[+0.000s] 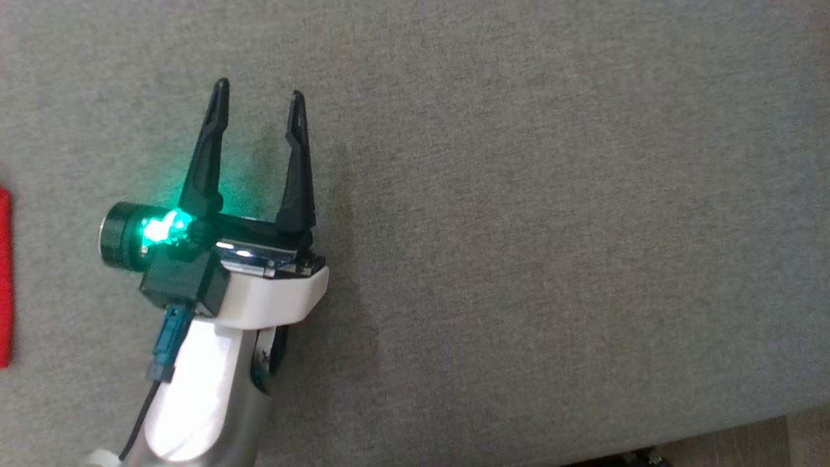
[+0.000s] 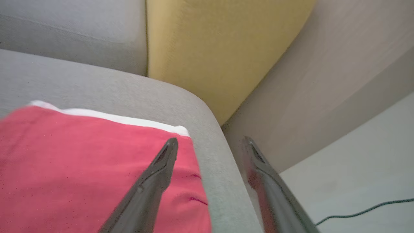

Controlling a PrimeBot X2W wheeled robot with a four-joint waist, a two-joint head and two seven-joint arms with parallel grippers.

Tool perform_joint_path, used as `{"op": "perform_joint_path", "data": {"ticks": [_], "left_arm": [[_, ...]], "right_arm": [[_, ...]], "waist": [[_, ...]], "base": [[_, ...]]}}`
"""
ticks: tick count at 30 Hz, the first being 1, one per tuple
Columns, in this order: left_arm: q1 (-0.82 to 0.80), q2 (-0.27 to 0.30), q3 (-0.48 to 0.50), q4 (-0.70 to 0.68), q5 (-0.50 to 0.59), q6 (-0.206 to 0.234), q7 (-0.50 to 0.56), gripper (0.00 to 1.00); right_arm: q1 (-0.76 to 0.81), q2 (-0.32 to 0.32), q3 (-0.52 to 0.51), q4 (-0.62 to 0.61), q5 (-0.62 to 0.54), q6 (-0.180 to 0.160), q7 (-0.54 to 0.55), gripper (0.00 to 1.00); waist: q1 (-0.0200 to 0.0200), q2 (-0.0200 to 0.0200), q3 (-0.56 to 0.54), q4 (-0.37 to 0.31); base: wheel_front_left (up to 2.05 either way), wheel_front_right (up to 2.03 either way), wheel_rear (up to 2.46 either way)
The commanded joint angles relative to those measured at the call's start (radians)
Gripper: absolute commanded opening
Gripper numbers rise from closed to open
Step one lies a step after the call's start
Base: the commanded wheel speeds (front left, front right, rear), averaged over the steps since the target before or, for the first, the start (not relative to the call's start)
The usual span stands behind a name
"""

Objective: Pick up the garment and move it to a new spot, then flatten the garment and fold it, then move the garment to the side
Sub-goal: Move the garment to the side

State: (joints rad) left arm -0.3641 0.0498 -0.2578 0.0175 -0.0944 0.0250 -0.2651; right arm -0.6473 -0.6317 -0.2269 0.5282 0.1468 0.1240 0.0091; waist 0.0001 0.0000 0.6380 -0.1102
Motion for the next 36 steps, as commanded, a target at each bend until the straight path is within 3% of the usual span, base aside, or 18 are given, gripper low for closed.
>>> {"op": "perform_joint_path", "data": {"ticks": [1, 4, 9, 18, 27, 36], "left_arm": [[0.011, 0.0, 0.019, -0.01, -0.001, -0.002, 0.003, 1.0], [0.035, 0.0, 0.016, 0.003, -0.011, 0.006, 0.003, 1.0], [0.088, 0.0, 0.023, 0.033, -0.044, 0.024, 0.003, 1.0], [0.222, 0.0, 0.077, 0.113, -0.096, 0.042, 0.003, 1.0], [0.317, 0.0, 0.106, 0.189, -0.1, 0.021, 0.003, 1.0], [0.336, 0.0, 0.111, 0.252, -0.079, 0.0, 0.003, 1.0]], "right_arm": [[0.015, -0.021, 0.001, -0.029, -0.008, 0.007, -0.016, 1.0], [0.028, 0.071, 0.041, -0.054, -0.028, 0.007, -0.088, 1.0], [0.104, 0.177, 0.202, -0.102, 0.009, 0.007, -0.203, 1.0], [0.305, 0.342, 0.397, -0.123, 0.08, 0.007, -0.27, 1.0], [0.549, 0.505, 0.353, -0.2, 0.049, 0.007, -0.271, 1.0], [0.624, 0.558, 0.315, -0.208, -0.001, 0.007, -0.271, 1.0]], "waist": [[-0.0001, 0.0, -0.032, 0.005], [-0.0001, 0.0, -0.099, 0.01], [-0.0001, 0.0, -0.227, 0.033], [-0.0001, 0.0, -0.494, 0.09], [-0.0001, 0.0, -0.65, 0.129], [-0.0001, 0.0, -0.685, 0.14]], "base": [[0.0, 0.0, 0.0], [0.0, 0.0, 0.0], [0.0, 0.0, 0.0], [0.0, 0.0, 0.0], [0.0, 0.0, 0.0], [0.0, 0.0, 0.0]]}}
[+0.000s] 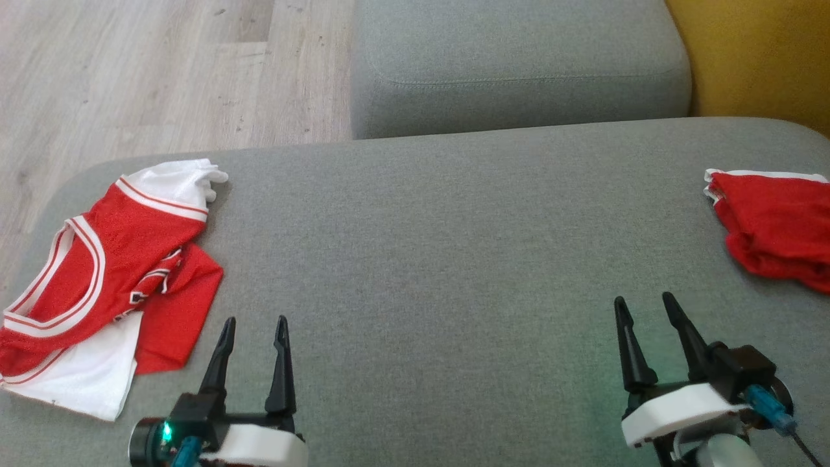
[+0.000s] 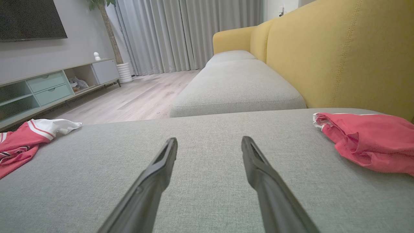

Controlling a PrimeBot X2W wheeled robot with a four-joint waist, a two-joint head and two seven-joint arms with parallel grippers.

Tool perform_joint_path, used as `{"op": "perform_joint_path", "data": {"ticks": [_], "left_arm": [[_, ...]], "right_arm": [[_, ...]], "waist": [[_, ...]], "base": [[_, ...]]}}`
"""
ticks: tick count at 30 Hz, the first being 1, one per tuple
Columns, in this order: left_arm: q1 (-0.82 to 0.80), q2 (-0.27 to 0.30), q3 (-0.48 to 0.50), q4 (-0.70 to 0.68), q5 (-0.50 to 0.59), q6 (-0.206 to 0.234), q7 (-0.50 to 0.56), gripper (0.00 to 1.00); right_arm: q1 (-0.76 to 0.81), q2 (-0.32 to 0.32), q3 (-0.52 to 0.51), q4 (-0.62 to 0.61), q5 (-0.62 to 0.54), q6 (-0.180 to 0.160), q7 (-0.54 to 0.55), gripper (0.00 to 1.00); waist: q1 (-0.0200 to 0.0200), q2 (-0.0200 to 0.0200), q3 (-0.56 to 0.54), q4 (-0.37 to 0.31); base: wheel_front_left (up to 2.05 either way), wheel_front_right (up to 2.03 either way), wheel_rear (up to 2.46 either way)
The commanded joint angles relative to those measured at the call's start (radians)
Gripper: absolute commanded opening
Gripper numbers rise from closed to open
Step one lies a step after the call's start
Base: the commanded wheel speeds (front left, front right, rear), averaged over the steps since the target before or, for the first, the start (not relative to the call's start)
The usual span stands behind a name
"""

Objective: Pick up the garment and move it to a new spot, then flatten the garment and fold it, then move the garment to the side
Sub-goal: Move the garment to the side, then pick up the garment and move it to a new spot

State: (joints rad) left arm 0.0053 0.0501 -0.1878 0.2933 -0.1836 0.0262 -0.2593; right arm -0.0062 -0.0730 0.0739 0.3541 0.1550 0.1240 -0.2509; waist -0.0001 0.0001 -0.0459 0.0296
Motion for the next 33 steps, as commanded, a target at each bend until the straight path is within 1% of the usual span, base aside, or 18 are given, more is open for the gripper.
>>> {"op": "perform_joint_path", "data": {"ticks": [1, 14, 22, 27, 33], "left_arm": [[-0.034, 0.0, 0.042, -0.019, 0.012, -0.002, -0.002, 1.0], [-0.039, 0.0, 0.052, -0.006, 0.031, -0.007, -0.002, 1.0], [-0.039, 0.0, 0.059, -0.003, 0.036, -0.01, -0.002, 1.0], [-0.048, 0.0, 0.059, -0.013, 0.032, -0.003, -0.002, 1.0], [-0.042, 0.0, 0.093, -0.015, 0.042, 0.007, -0.002, 1.0]], "right_arm": [[-0.016, 0.001, 0.012, -0.034, -0.012, 0.007, -0.011, 1.0], [-0.01, 0.011, 0.009, -0.038, -0.024, 0.007, -0.011, 1.0], [-0.002, 0.014, 0.005, -0.029, -0.022, 0.007, -0.011, 1.0], [-0.002, 0.015, 0.001, -0.029, -0.021, 0.007, -0.011, 1.0], [-0.017, 0.016, 0.012, -0.03, -0.019, 0.007, -0.011, 1.0]], "waist": [[0.0001, -0.0001, -0.002, 0.0], [0.0001, -0.0001, 0.002, -0.01], [0.0001, -0.0001, 0.0, 0.004], [0.0001, -0.0001, 0.012, 0.054], [0.0001, -0.0001, 0.029, 0.165]], "base": [[0.0, 0.0, 0.0], [0.0, 0.0, 0.0], [0.0, 0.0, 0.0], [0.0, 0.0, 0.0], [0.0, 0.0, 0.0]]}}
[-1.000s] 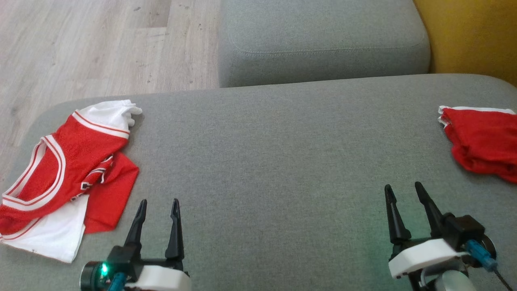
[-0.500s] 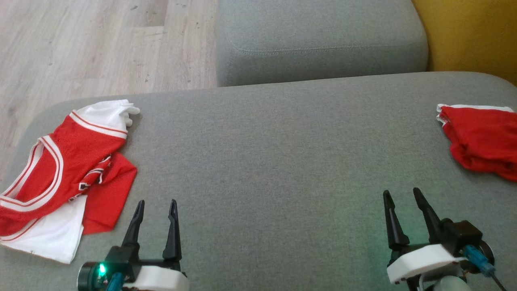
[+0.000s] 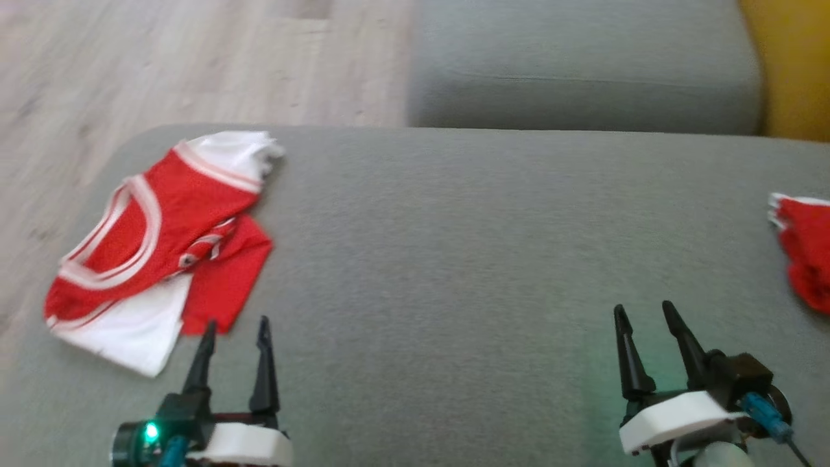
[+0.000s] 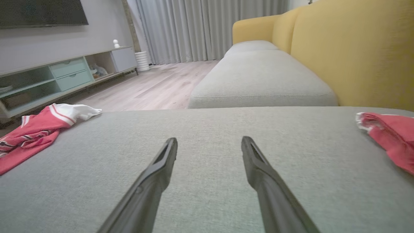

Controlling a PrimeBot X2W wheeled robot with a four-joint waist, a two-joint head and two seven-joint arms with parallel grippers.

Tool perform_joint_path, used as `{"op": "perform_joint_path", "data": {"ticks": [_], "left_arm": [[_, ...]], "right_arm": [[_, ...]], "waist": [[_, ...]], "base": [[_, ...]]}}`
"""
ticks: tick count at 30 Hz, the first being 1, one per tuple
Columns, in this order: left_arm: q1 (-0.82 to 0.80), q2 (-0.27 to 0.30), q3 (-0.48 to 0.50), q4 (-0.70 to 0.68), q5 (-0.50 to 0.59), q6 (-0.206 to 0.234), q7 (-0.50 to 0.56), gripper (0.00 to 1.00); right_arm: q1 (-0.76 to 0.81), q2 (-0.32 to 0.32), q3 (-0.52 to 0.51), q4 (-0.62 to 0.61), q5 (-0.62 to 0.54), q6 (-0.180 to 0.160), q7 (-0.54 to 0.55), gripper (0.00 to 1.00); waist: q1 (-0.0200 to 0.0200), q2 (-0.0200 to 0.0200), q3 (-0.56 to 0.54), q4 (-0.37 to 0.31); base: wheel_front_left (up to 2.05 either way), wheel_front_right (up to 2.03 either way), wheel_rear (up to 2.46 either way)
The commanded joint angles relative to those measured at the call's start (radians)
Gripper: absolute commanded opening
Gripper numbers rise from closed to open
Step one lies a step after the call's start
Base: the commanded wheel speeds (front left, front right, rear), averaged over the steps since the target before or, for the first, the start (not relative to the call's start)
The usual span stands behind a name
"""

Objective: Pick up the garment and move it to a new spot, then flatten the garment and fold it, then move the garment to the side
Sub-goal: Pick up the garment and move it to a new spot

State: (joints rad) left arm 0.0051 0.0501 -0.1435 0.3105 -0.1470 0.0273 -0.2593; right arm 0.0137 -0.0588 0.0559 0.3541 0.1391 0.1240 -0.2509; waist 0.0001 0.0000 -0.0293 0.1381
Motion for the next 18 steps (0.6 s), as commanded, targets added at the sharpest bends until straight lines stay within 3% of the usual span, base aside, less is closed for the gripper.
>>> {"op": "perform_joint_path", "data": {"ticks": [1, 9, 18], "left_arm": [[-0.04, 0.0, 0.056, -0.034, 0.007, 0.007, -0.002, 1.0], [-0.033, 0.0, 0.109, -0.057, -0.002, 0.025, -0.002, 1.0], [-0.035, 0.0, 0.158, -0.074, -0.014, 0.033, -0.002, 1.0]], "right_arm": [[-0.04, 0.002, 0.038, -0.031, 0.002, 0.007, -0.011, 1.0], [-0.053, -0.016, 0.075, -0.034, 0.012, 0.007, -0.011, 1.0], [-0.053, -0.034, 0.071, -0.038, 0.01, 0.007, -0.011, 1.0]], "waist": [[-0.0001, 0.0, 0.016, 0.077], [-0.0001, 0.0, 0.042, 0.216], [-0.0001, 0.0, 0.065, 0.262]], "base": [[0.0, 0.0, 0.0], [0.0, 0.0, 0.0], [0.0, 0.0, 0.0]]}}
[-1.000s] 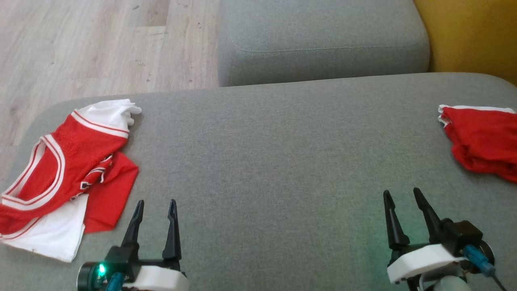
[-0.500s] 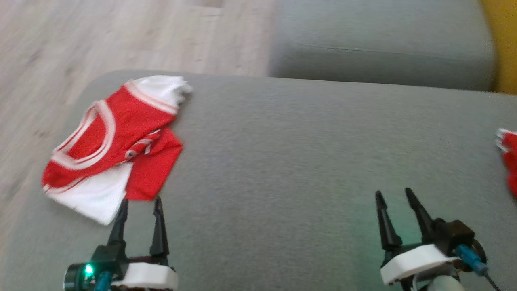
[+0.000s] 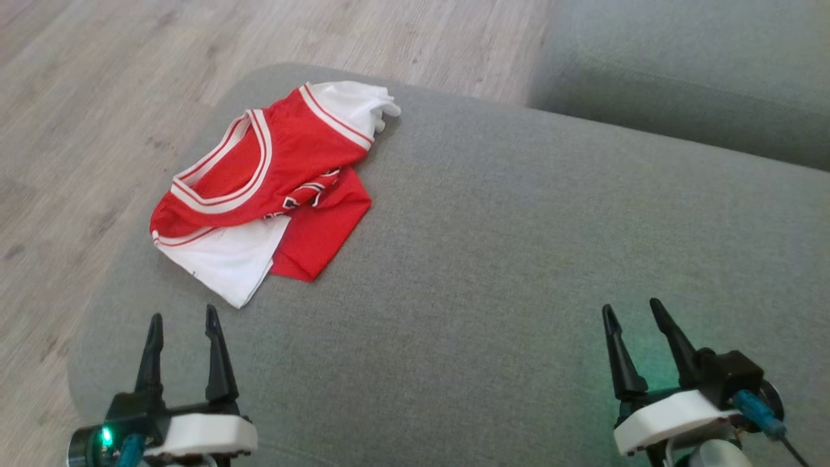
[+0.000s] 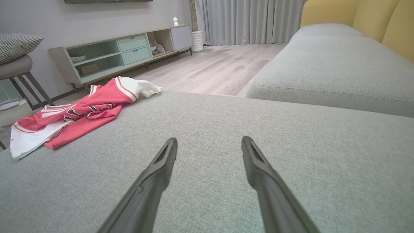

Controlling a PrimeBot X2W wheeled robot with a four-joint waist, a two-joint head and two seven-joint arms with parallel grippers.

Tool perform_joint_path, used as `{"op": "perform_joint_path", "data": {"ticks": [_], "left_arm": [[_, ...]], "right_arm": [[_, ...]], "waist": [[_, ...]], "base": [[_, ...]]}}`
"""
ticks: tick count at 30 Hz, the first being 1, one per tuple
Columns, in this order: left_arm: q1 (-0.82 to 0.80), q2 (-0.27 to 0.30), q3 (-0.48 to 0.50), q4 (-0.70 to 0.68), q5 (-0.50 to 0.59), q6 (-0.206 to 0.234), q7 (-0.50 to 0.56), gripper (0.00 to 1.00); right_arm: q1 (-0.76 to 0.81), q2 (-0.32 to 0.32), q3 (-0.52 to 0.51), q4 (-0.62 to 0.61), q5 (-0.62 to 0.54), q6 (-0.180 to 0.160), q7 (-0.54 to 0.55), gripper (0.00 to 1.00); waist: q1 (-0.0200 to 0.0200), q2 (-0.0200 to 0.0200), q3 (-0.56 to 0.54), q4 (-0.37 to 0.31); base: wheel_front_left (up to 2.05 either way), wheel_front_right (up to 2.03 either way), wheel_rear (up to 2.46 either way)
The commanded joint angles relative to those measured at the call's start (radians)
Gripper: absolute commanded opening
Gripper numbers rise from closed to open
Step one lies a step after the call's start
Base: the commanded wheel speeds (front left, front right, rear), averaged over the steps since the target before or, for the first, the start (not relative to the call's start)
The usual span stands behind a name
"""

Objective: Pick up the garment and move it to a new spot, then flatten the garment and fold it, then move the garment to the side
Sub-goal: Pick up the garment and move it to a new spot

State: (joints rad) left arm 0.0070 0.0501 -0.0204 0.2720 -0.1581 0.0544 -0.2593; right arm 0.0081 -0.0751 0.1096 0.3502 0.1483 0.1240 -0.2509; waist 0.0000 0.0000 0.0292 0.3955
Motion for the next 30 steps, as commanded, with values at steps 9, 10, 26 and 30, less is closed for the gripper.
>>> {"op": "perform_joint_path", "data": {"ticks": [9, 10, 26, 30], "left_arm": [[-0.254, 0.008, 0.104, -0.053, 0.024, -0.023, -0.002, 1.0], [-0.3, 0.014, 0.112, -0.038, 0.027, -0.03, -0.002, 1.0], [-0.894, 0.181, 0.2, 0.765, -0.096, -0.11, 0.342, 1.0], [-0.906, 0.197, 0.219, 0.867, -0.125, -0.114, 0.384, 1.0]], "right_arm": [[-0.12, -0.092, 0.019, -0.066, -0.024, 0.007, -0.011, 1.0], [-0.138, -0.106, 0.022, -0.073, -0.03, 0.007, -0.011, 1.0], [-0.304, -0.242, 0.063, -0.122, -0.05, 0.007, -0.011, 1.0], [-0.307, -0.231, 0.055, -0.127, -0.051, 0.007, -0.011, 1.0]], "waist": [[0.0, 0.0, 0.196, -0.002], [0.0, 0.0, 0.23, -0.007], [0.0, 0.0, 0.48, -0.156], [0.0, 0.0, 0.492, -0.191]], "base": [[0.0, 0.0, 0.0], [0.0, 0.0, 0.0], [0.0, 0.0, 0.0], [0.0, 0.0, 0.0]]}}
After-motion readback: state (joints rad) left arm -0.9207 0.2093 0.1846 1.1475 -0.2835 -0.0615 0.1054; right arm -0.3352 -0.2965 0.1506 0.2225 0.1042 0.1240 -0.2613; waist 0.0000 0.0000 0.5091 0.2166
